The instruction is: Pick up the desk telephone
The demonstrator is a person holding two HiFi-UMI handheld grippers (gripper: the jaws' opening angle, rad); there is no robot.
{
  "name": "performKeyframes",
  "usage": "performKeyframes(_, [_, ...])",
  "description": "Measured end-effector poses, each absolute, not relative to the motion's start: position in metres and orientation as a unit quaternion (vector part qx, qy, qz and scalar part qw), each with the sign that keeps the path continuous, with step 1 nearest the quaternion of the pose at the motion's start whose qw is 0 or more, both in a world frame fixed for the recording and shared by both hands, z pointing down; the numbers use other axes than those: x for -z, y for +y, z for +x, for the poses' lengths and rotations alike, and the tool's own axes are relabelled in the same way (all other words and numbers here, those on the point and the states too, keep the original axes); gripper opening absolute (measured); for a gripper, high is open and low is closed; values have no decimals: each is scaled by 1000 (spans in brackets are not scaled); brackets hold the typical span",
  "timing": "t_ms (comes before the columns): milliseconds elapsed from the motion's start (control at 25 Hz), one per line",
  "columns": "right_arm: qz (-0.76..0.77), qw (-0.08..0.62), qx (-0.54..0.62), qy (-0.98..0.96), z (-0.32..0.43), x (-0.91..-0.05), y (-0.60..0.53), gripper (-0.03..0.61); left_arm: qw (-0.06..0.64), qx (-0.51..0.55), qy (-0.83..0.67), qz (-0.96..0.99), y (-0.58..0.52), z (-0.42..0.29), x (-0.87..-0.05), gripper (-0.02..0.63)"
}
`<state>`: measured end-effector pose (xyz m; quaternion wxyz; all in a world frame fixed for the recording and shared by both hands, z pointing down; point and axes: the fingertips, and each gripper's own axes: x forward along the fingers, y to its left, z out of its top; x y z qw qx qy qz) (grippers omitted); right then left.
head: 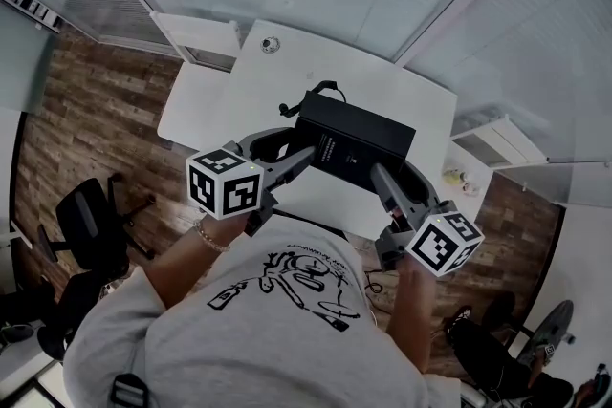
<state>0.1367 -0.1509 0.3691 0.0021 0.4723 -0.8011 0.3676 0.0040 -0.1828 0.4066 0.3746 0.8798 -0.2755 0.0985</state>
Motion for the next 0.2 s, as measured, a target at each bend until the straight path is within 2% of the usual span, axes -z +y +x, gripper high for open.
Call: performKeyframes(200, [477, -1, -370, -797, 143, -375, -157, 196, 376, -102, -272, 880, -191, 11, -413, 218])
